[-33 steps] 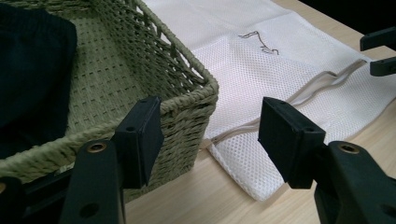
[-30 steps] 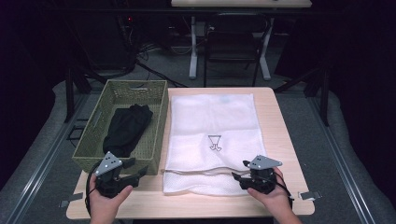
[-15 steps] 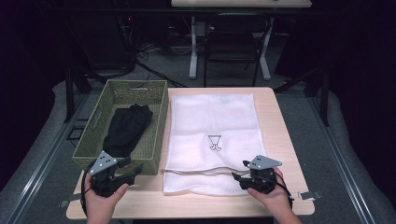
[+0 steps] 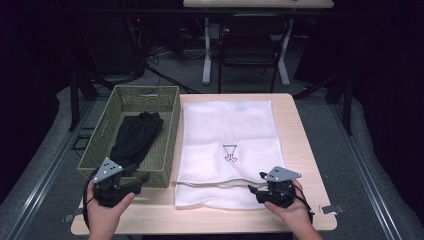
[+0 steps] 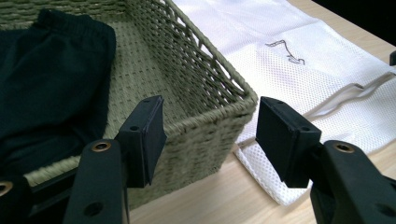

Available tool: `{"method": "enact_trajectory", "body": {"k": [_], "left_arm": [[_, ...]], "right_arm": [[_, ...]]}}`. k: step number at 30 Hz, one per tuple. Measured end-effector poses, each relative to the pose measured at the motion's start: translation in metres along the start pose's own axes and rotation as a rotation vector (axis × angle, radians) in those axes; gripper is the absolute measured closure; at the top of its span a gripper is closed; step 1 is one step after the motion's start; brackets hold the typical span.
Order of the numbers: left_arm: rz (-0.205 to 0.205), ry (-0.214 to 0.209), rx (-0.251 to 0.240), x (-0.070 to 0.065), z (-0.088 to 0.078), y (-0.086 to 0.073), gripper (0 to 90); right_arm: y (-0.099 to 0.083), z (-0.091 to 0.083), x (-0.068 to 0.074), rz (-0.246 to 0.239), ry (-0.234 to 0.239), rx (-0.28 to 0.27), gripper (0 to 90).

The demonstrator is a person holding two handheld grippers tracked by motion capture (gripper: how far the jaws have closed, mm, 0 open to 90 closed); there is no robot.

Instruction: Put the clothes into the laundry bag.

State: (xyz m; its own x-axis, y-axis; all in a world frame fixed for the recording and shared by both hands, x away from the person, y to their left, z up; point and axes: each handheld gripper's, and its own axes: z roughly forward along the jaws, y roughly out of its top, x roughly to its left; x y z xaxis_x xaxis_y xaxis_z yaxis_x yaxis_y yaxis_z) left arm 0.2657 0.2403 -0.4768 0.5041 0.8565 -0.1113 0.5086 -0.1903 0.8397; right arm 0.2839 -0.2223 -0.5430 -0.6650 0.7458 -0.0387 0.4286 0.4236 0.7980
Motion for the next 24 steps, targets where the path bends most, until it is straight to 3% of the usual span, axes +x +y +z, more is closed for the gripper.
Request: {"method": "enact_trajectory", "body": {"k": [3, 8, 18, 24], "left_arm": [[-0.021, -0.017, -0.028, 0.003, 0.001, 0.005, 42.4], [0.008, 0.001, 0.009, 0.009, 0.007, 0.017, 42.7], [-0.02, -0.015, 0.016, 0.021, 0.014, 0.031, 43.5], [-0.001, 0.04, 0.062, 0.032, 0.018, 0.044, 43.4]], "right_arm": [[0.0, 0.0, 0.0, -0.001, -0.001, 0.0, 37.3], [0.0, -0.001, -0.001, 0.0, -0.002, -0.003, 37.3], [0.0, -0.001, -0.001, 0.003, -0.002, -0.003, 37.3], [0.0, 0.0, -0.001, 0.001, -0.002, -0.003, 37.4]]}}
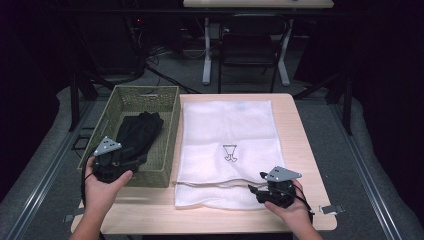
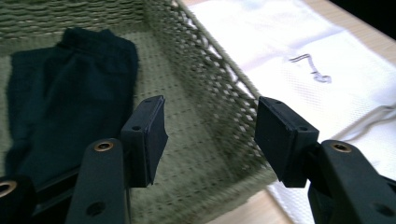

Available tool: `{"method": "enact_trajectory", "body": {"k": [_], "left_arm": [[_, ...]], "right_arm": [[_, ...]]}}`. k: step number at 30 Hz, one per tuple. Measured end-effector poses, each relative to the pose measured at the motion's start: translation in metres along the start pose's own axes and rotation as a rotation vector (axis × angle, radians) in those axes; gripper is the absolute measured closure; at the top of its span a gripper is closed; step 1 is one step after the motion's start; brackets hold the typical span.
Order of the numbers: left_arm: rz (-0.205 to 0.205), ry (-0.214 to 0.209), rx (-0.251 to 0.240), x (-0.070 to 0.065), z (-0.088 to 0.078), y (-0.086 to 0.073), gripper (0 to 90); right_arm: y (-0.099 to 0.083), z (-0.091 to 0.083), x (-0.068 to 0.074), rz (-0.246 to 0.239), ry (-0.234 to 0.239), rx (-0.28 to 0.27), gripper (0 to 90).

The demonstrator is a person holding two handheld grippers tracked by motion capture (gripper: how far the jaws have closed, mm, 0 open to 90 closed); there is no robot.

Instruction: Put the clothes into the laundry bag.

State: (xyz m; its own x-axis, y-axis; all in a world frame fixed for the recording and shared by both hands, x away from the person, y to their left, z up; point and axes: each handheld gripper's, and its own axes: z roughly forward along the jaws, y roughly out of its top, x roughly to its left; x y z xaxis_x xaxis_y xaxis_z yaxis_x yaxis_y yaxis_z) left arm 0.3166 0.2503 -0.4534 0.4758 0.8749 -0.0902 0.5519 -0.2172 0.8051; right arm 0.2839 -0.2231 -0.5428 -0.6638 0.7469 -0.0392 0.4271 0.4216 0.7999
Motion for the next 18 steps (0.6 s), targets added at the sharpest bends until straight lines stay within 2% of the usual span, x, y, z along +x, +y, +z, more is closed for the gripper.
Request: {"method": "enact_trajectory", "body": {"k": [8, 14, 18], "left_arm": [[-0.016, 0.026, 0.021, 0.01, 0.004, 0.011, 43.3], [-0.007, 0.041, 0.041, 0.013, 0.006, 0.014, 43.3], [-0.01, 0.069, 0.056, 0.016, 0.009, 0.022, 40.7]], "right_arm": [[0.0, 0.0, 0.0, -0.002, 0.002, 0.001, 37.3], [0.0, 0.0, 0.0, -0.001, 0.0, 0.0, 37.3], [0.0, 0.001, 0.0, -0.001, 0.001, 0.001, 37.3]]}}
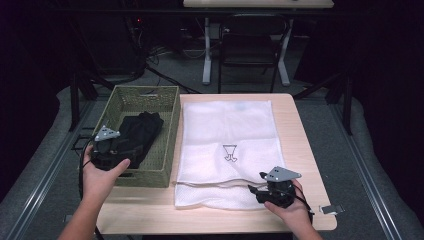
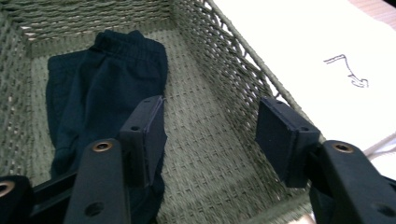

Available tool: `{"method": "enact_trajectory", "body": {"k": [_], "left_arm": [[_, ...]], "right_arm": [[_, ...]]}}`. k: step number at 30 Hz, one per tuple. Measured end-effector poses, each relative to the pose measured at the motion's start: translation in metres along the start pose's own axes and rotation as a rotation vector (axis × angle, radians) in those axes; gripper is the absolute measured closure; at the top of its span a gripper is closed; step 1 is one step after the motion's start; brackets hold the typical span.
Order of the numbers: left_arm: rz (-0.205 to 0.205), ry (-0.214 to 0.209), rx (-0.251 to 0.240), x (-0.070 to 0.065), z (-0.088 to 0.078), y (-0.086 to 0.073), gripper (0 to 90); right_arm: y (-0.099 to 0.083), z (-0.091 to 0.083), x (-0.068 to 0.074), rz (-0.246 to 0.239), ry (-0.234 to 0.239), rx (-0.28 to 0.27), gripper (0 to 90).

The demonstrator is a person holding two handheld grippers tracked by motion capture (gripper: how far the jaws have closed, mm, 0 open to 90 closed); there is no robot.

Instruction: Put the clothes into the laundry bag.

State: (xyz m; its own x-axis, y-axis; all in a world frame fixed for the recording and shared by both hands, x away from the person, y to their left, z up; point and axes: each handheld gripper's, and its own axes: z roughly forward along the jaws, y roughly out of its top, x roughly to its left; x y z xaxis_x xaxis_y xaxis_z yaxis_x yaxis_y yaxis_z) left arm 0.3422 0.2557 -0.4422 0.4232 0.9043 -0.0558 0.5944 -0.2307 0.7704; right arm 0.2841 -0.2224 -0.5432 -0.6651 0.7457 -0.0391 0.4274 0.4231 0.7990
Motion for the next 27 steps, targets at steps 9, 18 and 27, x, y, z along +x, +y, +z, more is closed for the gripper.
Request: {"method": "enact_trajectory", "body": {"k": [9, 18, 27], "left_arm": [[0.012, 0.033, 0.042, 0.005, 0.008, 0.012, 39.3], [0.01, 0.062, 0.104, 0.014, 0.023, 0.023, 39.3], [-0.022, 0.07, 0.132, 0.021, 0.032, 0.027, 39.3]], "right_arm": [[0.0, 0.0, 0.0, 0.004, -0.001, 0.002, 37.2], [0.0, 0.0, 0.0, 0.002, -0.001, 0.002, 37.2], [0.0, 0.0, 0.0, 0.001, 0.001, 0.002, 37.2]]}}
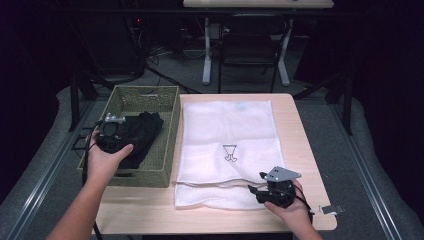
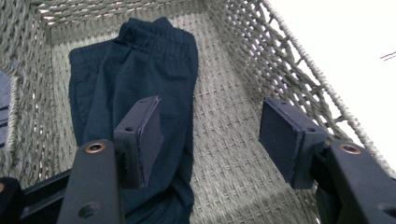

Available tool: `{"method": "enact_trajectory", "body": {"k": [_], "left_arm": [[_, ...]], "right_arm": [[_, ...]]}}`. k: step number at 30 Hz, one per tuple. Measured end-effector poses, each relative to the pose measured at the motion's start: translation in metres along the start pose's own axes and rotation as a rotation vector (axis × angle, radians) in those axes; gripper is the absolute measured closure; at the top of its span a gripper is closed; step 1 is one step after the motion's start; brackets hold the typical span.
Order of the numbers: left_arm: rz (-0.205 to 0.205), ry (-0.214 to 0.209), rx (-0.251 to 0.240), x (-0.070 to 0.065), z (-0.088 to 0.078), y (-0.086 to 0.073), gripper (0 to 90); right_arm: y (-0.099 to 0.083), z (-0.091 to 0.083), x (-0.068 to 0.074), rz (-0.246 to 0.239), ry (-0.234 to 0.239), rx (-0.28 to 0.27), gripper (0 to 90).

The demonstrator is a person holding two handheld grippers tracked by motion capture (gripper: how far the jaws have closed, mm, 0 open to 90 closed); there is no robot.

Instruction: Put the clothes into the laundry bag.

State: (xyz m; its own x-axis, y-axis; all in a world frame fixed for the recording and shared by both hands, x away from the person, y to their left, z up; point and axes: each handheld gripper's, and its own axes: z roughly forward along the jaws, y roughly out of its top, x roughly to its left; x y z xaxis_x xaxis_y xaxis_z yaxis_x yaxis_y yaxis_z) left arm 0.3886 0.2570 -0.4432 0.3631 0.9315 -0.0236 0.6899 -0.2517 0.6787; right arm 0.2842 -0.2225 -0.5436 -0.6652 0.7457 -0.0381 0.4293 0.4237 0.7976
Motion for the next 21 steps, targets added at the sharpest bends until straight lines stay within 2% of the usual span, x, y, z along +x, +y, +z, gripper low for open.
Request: {"method": "enact_trajectory", "body": {"k": [5, 14, 19, 21], "left_arm": [[-0.027, -0.002, 0.014, 0.006, 0.005, 0.002, 38.8], [-0.072, 0.025, 0.069, 0.019, 0.021, 0.004, 38.9], [-0.073, 0.05, 0.111, 0.022, 0.028, 0.009, 38.8], [-0.073, 0.052, 0.113, 0.022, 0.029, 0.01, 38.6]], "right_arm": [[0.0, 0.0, 0.0, -0.001, 0.001, 0.003, 37.2], [0.0, 0.0, 0.0, -0.005, 0.002, 0.003, 37.2], [0.0, 0.001, 0.0, -0.007, 0.003, 0.005, 37.2], [0.0, 0.001, 0.0, -0.008, 0.004, 0.004, 37.2]]}}
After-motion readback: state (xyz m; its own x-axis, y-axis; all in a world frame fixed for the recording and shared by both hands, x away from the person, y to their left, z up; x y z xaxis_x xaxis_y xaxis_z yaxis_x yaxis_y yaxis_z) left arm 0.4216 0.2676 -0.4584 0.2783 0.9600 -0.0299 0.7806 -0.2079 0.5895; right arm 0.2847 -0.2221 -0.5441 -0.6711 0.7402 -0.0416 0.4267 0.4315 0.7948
